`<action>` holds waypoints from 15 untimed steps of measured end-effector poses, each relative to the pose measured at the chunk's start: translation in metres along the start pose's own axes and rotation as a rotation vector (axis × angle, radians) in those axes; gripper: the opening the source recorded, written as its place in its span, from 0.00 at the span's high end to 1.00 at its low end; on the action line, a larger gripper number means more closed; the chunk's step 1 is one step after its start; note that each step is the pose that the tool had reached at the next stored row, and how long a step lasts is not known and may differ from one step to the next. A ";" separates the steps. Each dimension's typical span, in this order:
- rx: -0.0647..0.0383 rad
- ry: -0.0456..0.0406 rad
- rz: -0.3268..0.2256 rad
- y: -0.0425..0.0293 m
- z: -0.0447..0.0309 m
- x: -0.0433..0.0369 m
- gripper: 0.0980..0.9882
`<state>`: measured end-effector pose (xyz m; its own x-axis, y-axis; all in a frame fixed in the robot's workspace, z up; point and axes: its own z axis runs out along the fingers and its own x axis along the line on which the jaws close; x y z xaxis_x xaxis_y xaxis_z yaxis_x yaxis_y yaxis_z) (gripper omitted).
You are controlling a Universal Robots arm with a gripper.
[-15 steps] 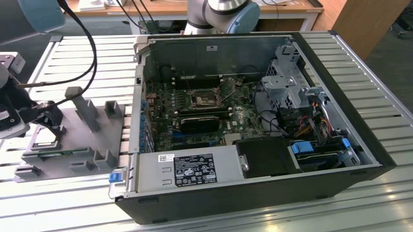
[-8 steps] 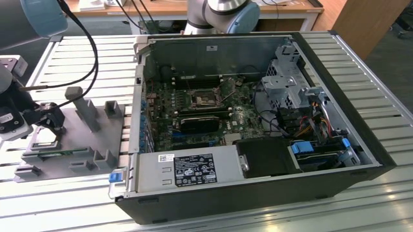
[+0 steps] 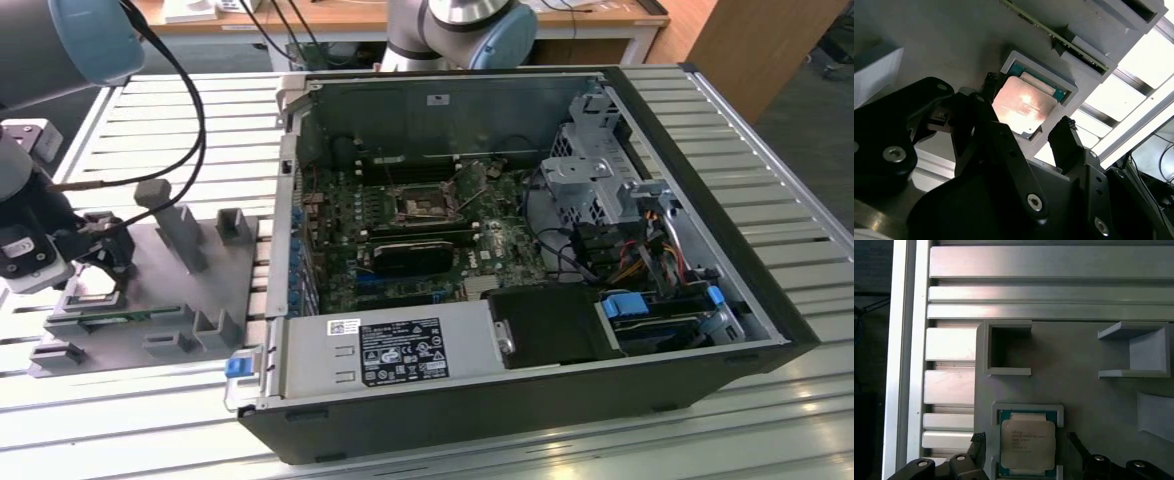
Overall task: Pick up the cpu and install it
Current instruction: 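Pick up the cpu and move it towards the insertion slot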
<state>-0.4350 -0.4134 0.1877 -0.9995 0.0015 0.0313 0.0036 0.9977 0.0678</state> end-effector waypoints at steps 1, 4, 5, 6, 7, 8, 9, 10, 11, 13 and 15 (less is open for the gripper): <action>0.000 0.0001 0.000 0.0001 0.0005 0.0000 0.33; 0.001 0.0005 -0.004 0.0004 0.0013 0.0001 0.33; 0.001 0.0006 -0.006 0.0003 0.0015 0.0000 0.33; 0.001 0.0005 -0.007 0.0003 0.0018 0.0000 0.33; 0.001 0.0005 -0.007 0.0003 0.0020 0.0000 0.33; 0.001 0.0005 -0.007 0.0003 0.0022 0.0000 0.33; 0.001 0.0004 -0.007 0.0003 0.0024 -0.0001 0.33; 0.001 0.0005 -0.007 0.0003 0.0025 -0.0001 0.33; 0.001 0.0004 -0.007 0.0003 0.0026 -0.0003 0.33; 0.001 0.0003 -0.007 0.0003 0.0026 -0.0009 0.33; 0.001 0.0005 -0.007 0.0003 0.0026 -0.0010 0.33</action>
<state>-0.4340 -0.4130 0.1852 -0.9995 -0.0053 0.0314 -0.0031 0.9977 0.0671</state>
